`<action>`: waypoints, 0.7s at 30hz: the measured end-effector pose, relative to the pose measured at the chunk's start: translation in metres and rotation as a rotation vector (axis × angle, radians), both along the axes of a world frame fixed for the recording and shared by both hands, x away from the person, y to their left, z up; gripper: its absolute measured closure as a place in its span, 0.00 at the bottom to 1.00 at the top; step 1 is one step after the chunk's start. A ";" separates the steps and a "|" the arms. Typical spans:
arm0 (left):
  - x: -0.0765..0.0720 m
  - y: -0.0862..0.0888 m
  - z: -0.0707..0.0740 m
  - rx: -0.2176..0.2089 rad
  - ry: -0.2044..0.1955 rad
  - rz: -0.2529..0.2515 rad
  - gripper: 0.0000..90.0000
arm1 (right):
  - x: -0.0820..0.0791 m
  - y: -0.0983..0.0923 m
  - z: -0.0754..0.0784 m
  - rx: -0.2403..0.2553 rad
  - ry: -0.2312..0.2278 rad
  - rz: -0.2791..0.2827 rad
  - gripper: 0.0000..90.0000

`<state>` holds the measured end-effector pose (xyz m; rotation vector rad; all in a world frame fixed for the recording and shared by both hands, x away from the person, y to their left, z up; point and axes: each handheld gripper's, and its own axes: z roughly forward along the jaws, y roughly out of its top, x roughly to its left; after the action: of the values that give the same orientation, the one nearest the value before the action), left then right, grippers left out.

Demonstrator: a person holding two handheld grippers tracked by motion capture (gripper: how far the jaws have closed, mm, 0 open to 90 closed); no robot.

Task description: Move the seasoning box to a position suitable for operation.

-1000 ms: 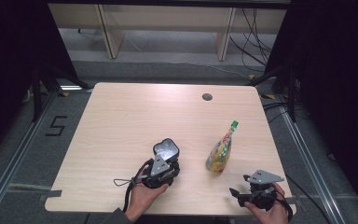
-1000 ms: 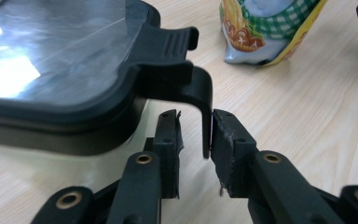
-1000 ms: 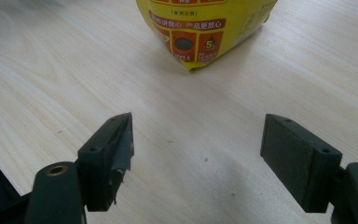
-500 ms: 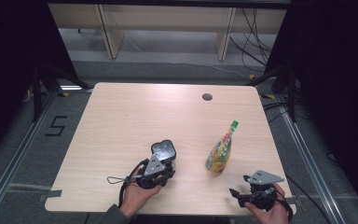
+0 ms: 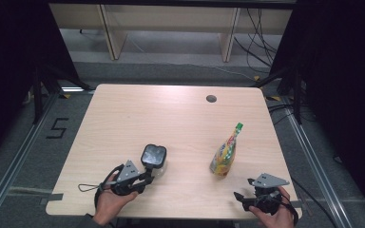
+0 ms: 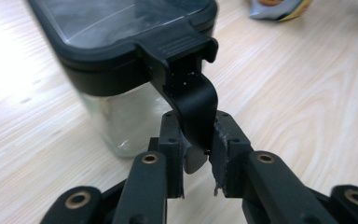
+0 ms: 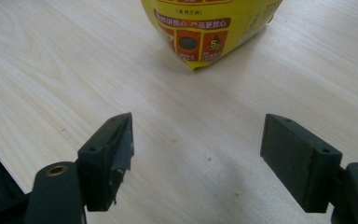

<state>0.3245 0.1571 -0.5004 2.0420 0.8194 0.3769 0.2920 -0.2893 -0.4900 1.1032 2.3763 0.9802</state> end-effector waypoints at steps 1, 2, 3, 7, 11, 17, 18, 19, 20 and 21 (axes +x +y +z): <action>-0.001 0.002 0.000 -0.001 0.011 0.020 0.83 | -0.002 0.002 -0.001 0.019 0.016 -0.020 0.30; -0.001 0.002 0.000 -0.001 0.011 0.020 0.83 | -0.002 0.002 -0.001 0.019 0.016 -0.020 0.30; 0.000 0.003 0.000 -0.002 0.006 0.028 0.82 | 0.001 0.001 -0.001 -0.001 0.013 0.009 0.30; 0.002 0.005 0.003 0.067 -0.029 0.044 0.81 | -0.002 0.004 0.000 0.012 0.034 -0.009 0.30; 0.005 0.009 0.003 0.066 -0.039 0.085 0.80 | -0.002 0.004 0.000 0.015 0.037 -0.010 0.30; 0.016 0.022 0.003 0.090 -0.058 0.144 0.73 | 0.001 0.004 -0.001 0.005 0.008 0.010 0.30; 0.019 0.019 0.003 0.087 -0.061 0.161 0.73 | 0.001 0.004 -0.002 0.007 0.012 0.007 0.30; 0.020 0.017 0.002 0.070 -0.055 0.163 0.73 | 0.000 0.004 -0.001 0.013 0.025 -0.001 0.30; 0.022 0.017 0.002 0.087 -0.056 0.148 0.73 | -0.001 0.005 -0.001 0.015 0.029 -0.006 0.30; 0.022 0.017 0.002 0.087 -0.056 0.148 0.75 | -0.001 0.005 -0.001 0.015 0.029 -0.006 0.30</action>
<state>0.3468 0.1744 -0.4983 2.0471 0.9365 0.5592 0.2912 -0.2847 -0.4909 1.1364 2.3909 0.9884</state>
